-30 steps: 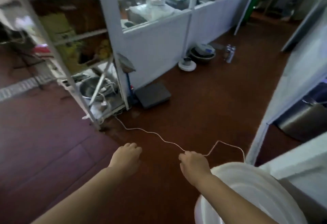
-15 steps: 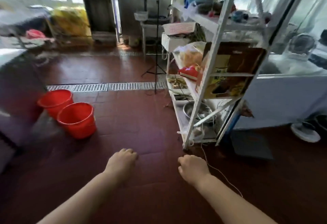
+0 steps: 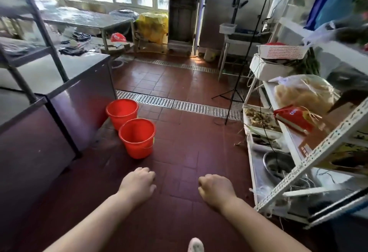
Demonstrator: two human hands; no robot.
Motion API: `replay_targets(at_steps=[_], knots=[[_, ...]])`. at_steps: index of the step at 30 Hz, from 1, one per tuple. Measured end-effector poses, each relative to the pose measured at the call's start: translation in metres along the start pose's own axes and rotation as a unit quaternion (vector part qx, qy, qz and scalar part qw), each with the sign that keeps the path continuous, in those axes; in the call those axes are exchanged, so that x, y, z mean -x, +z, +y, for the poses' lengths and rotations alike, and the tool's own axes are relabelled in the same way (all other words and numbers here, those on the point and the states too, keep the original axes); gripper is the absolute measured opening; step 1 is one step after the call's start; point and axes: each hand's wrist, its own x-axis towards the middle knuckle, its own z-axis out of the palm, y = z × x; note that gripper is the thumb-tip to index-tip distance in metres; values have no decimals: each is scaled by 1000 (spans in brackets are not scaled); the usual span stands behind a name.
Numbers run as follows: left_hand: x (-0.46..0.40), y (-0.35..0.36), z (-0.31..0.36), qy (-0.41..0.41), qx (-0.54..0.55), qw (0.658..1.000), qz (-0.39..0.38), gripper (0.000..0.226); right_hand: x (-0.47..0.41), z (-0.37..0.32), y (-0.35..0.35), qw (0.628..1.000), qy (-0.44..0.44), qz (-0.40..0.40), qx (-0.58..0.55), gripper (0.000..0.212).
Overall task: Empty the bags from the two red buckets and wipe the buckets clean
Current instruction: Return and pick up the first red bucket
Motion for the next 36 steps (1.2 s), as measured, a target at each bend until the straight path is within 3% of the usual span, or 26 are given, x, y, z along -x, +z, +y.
replay_targets(at_steps=[12, 20, 36], knots=[[-266, -64, -40, -99, 11, 995, 32, 35, -296, 119, -76, 997, -80, 25, 3, 30], [-416, -79, -86, -156, 31, 987, 17, 32, -474, 156, -109, 992, -126, 25, 10, 29], [-791, -121, -224, -142, 57, 988, -5, 29, -851, 227, -180, 995, -94, -7, 29, 28]])
